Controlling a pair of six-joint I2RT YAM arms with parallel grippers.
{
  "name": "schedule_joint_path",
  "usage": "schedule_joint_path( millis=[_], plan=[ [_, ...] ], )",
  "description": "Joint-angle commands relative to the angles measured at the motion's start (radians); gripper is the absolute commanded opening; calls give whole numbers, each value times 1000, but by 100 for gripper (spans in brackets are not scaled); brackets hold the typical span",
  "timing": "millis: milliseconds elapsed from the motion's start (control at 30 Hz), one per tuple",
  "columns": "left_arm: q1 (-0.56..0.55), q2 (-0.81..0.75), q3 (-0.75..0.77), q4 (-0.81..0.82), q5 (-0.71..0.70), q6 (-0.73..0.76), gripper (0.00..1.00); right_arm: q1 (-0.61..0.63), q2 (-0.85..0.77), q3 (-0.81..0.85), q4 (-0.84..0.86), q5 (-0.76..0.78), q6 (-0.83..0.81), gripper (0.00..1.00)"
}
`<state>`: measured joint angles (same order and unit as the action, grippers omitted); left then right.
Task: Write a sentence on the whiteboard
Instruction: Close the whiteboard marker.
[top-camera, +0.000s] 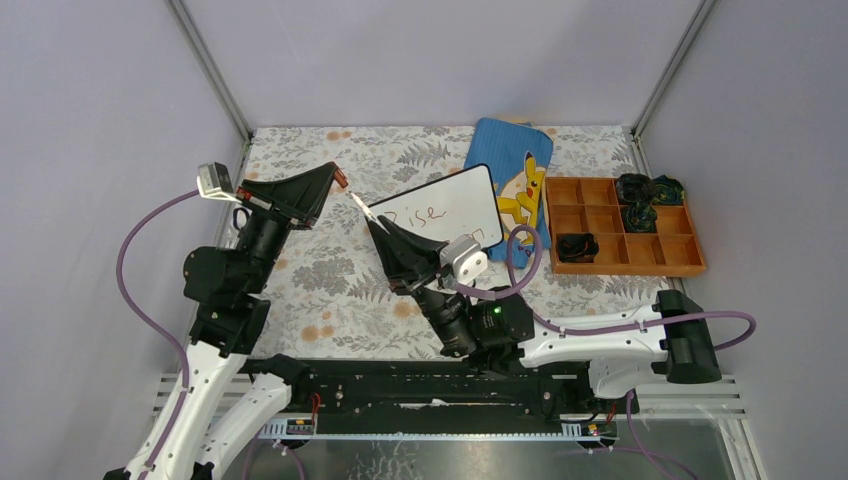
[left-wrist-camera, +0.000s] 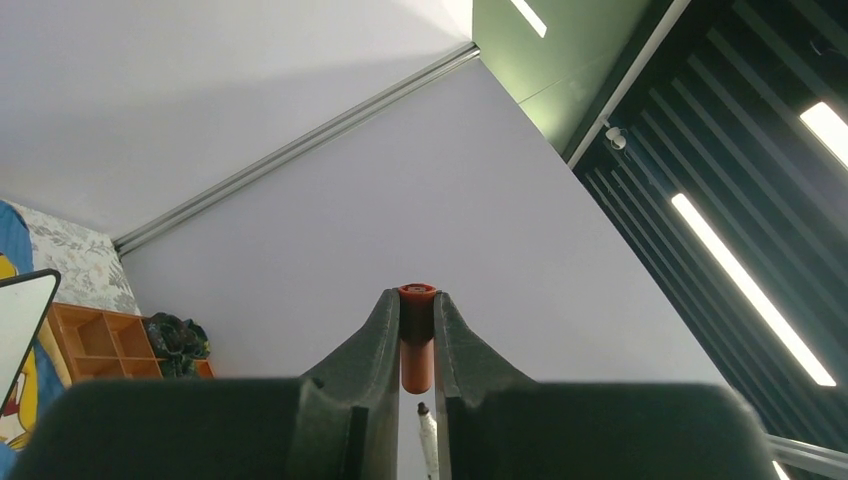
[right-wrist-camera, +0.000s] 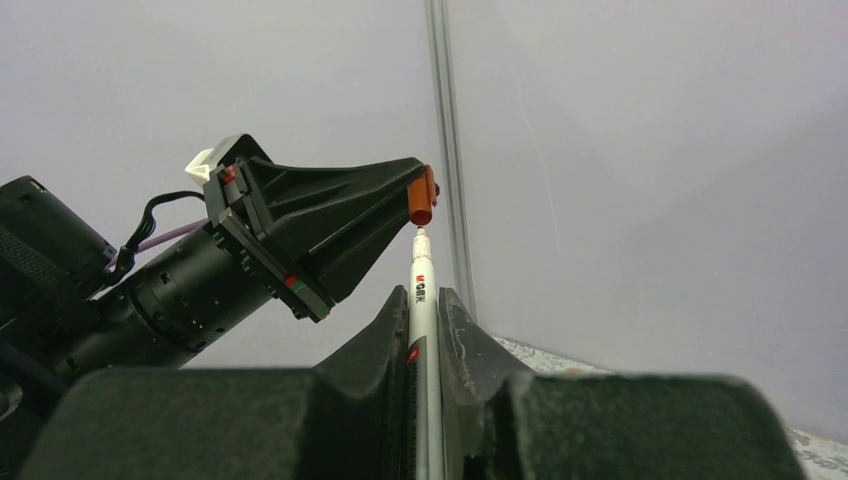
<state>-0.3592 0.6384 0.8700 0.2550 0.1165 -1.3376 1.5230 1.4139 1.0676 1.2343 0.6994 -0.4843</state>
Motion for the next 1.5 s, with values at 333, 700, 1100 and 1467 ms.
schedule_joint_path(
  millis=[333,700,1100,1467],
  plan=[
    [-5,-20,-16,61,25,-11,0,-20,20,65,74,31,-2,0],
    [-11,-20,-25,63,29,-10,0,-28,23,68,73,28,11,0],
    [-11,-8,15,45,6,24,0,-27,2,42,64,24,24,0],
    [-11,-5,14,44,6,26,0,-27,-1,45,59,10,29,0]
  ],
)
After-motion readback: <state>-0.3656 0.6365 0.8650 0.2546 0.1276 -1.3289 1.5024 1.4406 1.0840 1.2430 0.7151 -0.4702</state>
